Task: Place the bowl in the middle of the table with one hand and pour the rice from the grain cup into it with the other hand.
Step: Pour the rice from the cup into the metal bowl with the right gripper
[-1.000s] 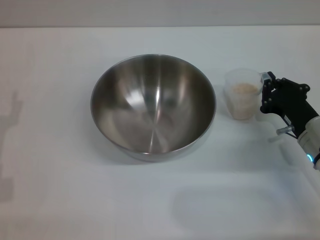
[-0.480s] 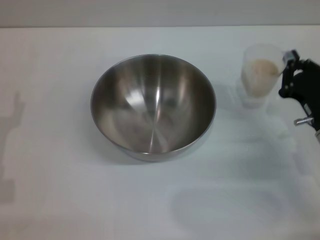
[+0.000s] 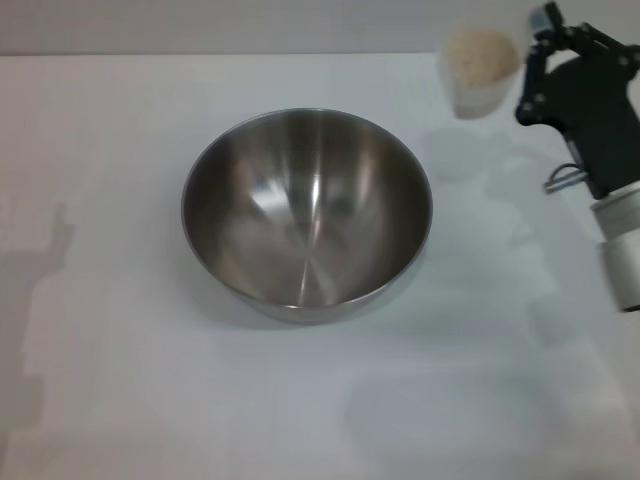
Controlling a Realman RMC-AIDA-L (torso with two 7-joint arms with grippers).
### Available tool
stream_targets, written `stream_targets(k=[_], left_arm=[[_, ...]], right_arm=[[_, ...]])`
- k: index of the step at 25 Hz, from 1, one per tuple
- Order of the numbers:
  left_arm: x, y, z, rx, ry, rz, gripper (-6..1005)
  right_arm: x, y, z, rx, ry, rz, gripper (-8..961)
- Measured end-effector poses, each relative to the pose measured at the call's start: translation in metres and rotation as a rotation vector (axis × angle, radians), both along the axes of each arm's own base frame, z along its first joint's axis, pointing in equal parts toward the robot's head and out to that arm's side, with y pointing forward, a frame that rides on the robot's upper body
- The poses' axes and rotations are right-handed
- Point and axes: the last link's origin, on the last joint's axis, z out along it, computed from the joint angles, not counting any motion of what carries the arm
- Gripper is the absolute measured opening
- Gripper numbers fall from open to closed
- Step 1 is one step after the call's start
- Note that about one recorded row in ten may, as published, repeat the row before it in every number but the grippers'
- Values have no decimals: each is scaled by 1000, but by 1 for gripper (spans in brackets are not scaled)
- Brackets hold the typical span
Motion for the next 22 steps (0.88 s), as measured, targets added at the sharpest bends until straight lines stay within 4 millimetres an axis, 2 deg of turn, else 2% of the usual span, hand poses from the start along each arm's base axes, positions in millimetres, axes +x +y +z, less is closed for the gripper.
stream_targets(k=[1, 3, 4, 7, 9, 10, 11, 12, 16, 22], left_arm=[[0, -1, -2, -9, 1, 0, 813], [0, -3, -5, -24, 4, -1, 813], [0, -4, -7, -33, 5, 0, 812], [0, -5, -8, -37, 5, 0, 812], [0, -5, -8, -39, 5, 0, 812], [0, -5, -8, -39, 5, -1, 812], [0, -5, -8, -39, 5, -1, 813], [0, -5, -8, -39, 5, -1, 813], [1, -4, -9, -39, 4, -3, 813], [1, -4, -9, -40, 3, -5, 813]], right_arm=[[-11, 0, -6, 38, -91, 33, 18], [-16, 0, -9, 60, -143, 49, 18], [-24, -2, -16, 99, -247, 77, 18], [-30, -3, -23, 137, -351, 97, 18], [-35, -5, -32, 205, -533, 125, 18], [-35, -5, -32, 205, -533, 125, 18], [-37, -5, -36, 246, -637, 138, 17], [-37, -5, -36, 246, -637, 138, 17], [-44, -9, -45, 351, -853, 207, 17], [-55, -13, -52, 434, -968, 292, 16]])
